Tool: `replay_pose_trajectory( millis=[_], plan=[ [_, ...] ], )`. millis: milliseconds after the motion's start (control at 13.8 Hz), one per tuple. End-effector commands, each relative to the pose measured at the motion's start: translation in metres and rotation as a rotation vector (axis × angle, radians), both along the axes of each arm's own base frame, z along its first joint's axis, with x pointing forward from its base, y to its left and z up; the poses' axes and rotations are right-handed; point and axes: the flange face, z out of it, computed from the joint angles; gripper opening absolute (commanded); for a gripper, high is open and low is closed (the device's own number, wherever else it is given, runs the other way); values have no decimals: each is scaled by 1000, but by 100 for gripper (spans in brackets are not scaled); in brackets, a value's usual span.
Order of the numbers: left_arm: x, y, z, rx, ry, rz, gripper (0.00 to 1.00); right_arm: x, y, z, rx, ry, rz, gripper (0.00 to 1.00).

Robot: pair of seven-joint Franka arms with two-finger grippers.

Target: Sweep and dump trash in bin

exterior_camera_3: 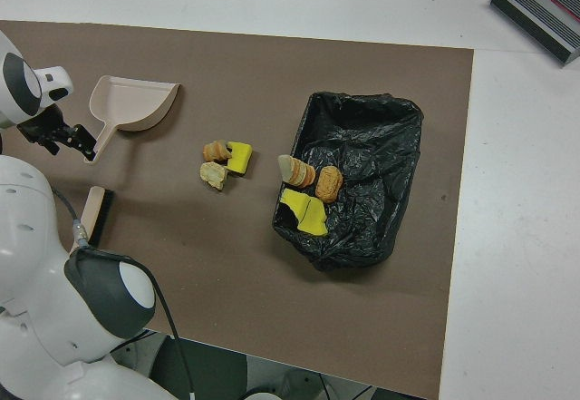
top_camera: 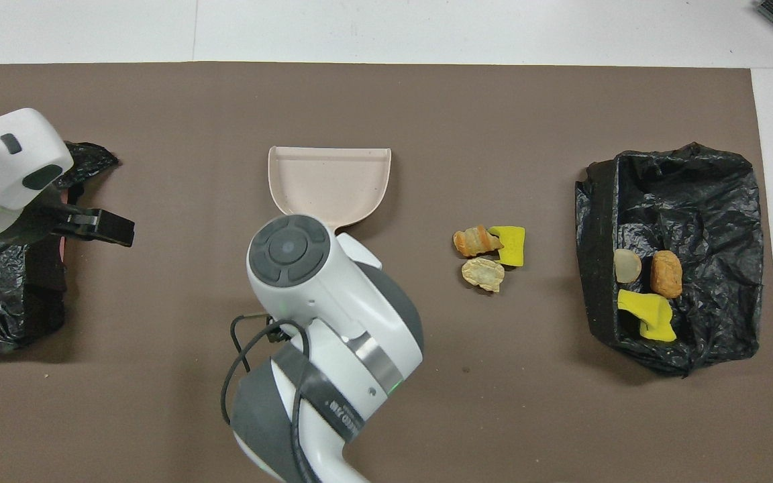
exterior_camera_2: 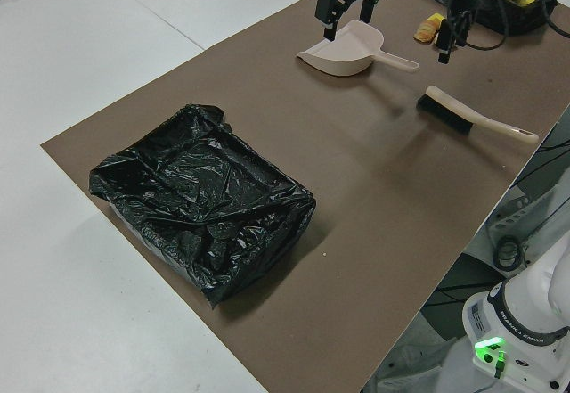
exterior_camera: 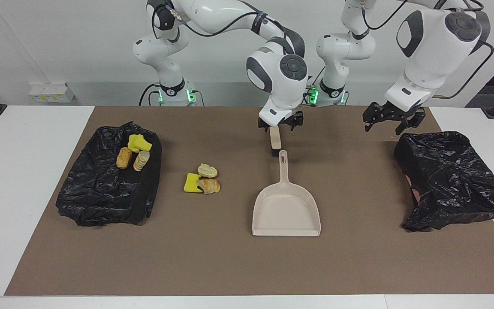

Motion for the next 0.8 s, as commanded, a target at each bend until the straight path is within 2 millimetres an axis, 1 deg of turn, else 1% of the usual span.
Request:
replay_pose_trajectory(
  millis=[0,72,145,217,289,362,434,506,651,723],
  plan=[
    [16,-39,-33,13,-20,-44,100,-66,-19,-27,51,23,-5,100],
    [20,-57,-47,12,-21,-48,100,-85,-25,-40,94,20,-35,100],
    [24,-73,-61,12,-21,-48,100,-103,-32,-50,101,20,-41,100],
    [26,-94,-75,10,-26,-51,100,-118,-39,-59,97,26,-50,100],
    [28,-111,-90,9,-30,-42,100,-130,-34,-64,102,27,-50,100],
    [28,-133,-103,3,-45,-26,100,-139,-28,-66,106,27,-49,100],
    [27,-152,-113,0,-53,-21,100,-142,-24,-71,109,15,-65,100],
    [25,-169,-126,-2,-53,-18,100,-155,-18,-78,110,6,-65,100],
    [18,-201,-146,-8,-61,5,100,-172,-25,-84,93,15,-47,100],
    [14,-211,-151,-5,-55,16,100,-179,-29,-87,85,18,-41,100]
  ],
)
